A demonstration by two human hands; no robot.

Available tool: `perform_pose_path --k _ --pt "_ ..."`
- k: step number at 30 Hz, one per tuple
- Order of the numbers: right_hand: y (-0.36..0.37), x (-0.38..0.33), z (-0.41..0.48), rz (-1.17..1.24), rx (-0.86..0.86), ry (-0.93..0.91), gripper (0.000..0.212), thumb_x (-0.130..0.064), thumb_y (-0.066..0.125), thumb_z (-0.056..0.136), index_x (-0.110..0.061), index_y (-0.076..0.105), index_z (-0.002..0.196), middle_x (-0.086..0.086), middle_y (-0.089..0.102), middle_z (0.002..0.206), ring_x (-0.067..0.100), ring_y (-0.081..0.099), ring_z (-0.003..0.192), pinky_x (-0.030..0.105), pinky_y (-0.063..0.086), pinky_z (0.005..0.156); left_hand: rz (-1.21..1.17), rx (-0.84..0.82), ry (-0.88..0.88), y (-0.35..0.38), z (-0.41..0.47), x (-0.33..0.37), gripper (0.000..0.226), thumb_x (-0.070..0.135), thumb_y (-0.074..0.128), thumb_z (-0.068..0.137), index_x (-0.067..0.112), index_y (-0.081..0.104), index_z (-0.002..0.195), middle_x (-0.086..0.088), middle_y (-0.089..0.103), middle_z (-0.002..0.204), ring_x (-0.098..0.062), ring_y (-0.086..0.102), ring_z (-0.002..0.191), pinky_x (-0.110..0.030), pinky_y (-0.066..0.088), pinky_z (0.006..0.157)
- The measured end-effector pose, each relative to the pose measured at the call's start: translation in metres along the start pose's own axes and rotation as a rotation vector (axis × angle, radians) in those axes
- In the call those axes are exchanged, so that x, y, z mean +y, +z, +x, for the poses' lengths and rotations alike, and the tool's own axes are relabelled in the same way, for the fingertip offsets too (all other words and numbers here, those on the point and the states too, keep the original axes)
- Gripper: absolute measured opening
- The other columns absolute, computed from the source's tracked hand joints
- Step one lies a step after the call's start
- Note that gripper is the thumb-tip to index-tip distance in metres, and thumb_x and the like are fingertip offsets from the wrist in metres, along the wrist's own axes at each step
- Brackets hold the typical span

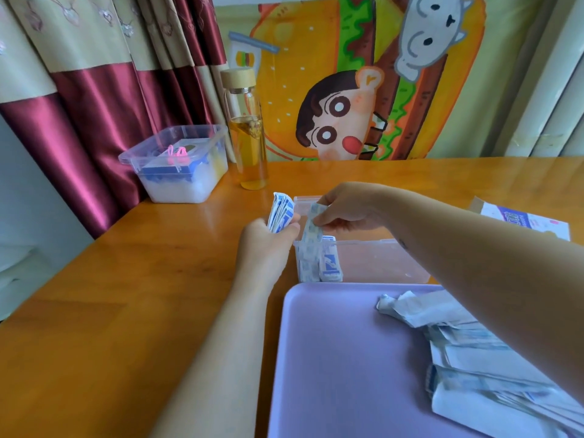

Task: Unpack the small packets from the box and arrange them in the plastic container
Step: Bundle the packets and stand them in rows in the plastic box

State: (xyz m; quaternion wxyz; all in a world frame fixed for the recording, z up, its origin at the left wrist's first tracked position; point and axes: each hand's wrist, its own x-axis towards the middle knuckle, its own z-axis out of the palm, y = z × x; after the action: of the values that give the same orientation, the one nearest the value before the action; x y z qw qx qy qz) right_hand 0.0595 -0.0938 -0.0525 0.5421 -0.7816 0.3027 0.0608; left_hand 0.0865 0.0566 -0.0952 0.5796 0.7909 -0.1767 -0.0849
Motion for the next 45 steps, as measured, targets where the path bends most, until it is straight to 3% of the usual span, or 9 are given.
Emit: perform_pose_path --k 6,12,18,22,27,32,38,42,45 --pt "0.013 -0.001 0.002 -0.221 0.005 -0.020 0.027 -0.002 0.062 0.087 -0.005 0.059 0.114 0.007 0.062 0.086 0.012 0.058 0.069 0.015 0.048 0.046 -0.003 -0.017 -0.002 0.003 0.000 0.000 0.019 0.035 0.061 0.089 0.018 0.051 0.093 0.004 0.053 0.072 -0.007 0.050 0.063 -0.020 0.040 0.052" --pt "0.022 0.004 0.006 -0.464 0.087 -0.090 0.028 -0.012 0.066 0.086 -0.005 0.063 0.112 0.006 0.065 0.093 0.012 0.058 0.070 0.016 0.045 0.054 0.037 -0.028 -0.013 0.002 0.000 0.000 0.020 0.037 0.059 0.091 0.020 0.048 0.095 0.005 0.052 0.075 -0.009 0.052 0.065 -0.018 0.040 0.051" --pt "0.015 -0.001 0.004 -0.532 0.101 -0.166 0.033 -0.013 0.066 0.086 -0.001 0.064 0.116 0.012 0.071 0.104 0.021 0.070 0.091 0.030 0.055 0.088 0.079 -0.042 -0.007 0.000 -0.001 0.001 0.023 0.040 0.058 0.091 0.020 0.047 0.096 0.002 0.054 0.079 -0.009 0.051 0.065 -0.018 0.039 0.049" --pt "0.011 -0.002 -0.003 -0.646 0.115 -0.213 0.026 -0.013 0.056 0.093 -0.007 0.066 0.116 0.007 0.070 0.109 0.017 0.068 0.095 0.030 0.052 0.092 0.083 -0.042 -0.011 0.000 0.000 0.001 0.024 0.039 0.058 0.090 0.020 0.047 0.098 0.002 0.053 0.080 -0.010 0.051 0.066 -0.019 0.038 0.050" --pt "0.006 -0.001 -0.013 -0.468 0.162 -0.345 0.025 -0.009 0.056 0.092 -0.012 0.066 0.114 0.007 0.070 0.104 0.008 0.064 0.071 0.012 0.050 0.055 0.082 -0.039 -0.004 -0.002 -0.001 0.002 0.021 0.038 0.058 0.090 0.020 0.048 0.096 0.004 0.052 0.075 -0.009 0.052 0.066 -0.021 0.041 0.053" --pt "-0.002 -0.010 -0.036 0.045 0.058 -0.531 0.038 0.006 0.052 0.088 -0.023 0.061 0.110 0.002 0.068 0.109 0.011 0.060 0.071 0.020 0.047 0.060 -0.096 0.037 0.057 -0.013 0.004 0.019 0.020 0.040 0.061 0.088 0.021 0.063 0.091 0.002 0.057 0.070 -0.011 0.051 0.060 -0.027 0.043 0.059" --pt "-0.001 -0.019 -0.067 -0.077 0.065 -0.780 0.058 0.003 0.059 0.083 -0.029 0.051 0.130 0.001 0.061 0.115 0.016 0.064 0.084 0.023 0.055 0.067 -0.380 -0.302 0.044 -0.016 -0.007 0.036 0.013 0.022 0.058 0.092 0.012 0.063 0.085 0.006 0.046 0.054 -0.007 0.035 0.047 -0.018 0.032 0.044" --pt "0.003 -0.019 -0.077 -0.253 0.116 -0.853 0.036 0.000 0.054 0.090 -0.020 0.061 0.119 -0.006 0.065 0.086 0.002 0.061 0.063 0.015 0.049 0.060 -0.581 -0.555 -0.093 -0.019 -0.018 0.044 0.020 0.013 0.049 0.095 0.010 0.063 0.080 0.004 0.039 0.054 -0.004 0.034 0.043 -0.015 0.033 0.041" --pt "-0.002 -0.017 -0.076 -0.349 0.185 -0.870 0.024 -0.006 0.055 0.092 -0.020 0.065 0.108 -0.006 0.068 0.091 0.004 0.062 0.074 0.018 0.050 0.066 -0.516 -0.710 -0.151 -0.025 -0.024 0.043 0.014 0.022 0.057 0.086 0.013 0.066 0.090 0.003 0.048 0.059 -0.007 0.046 0.049 -0.021 0.047 0.047"
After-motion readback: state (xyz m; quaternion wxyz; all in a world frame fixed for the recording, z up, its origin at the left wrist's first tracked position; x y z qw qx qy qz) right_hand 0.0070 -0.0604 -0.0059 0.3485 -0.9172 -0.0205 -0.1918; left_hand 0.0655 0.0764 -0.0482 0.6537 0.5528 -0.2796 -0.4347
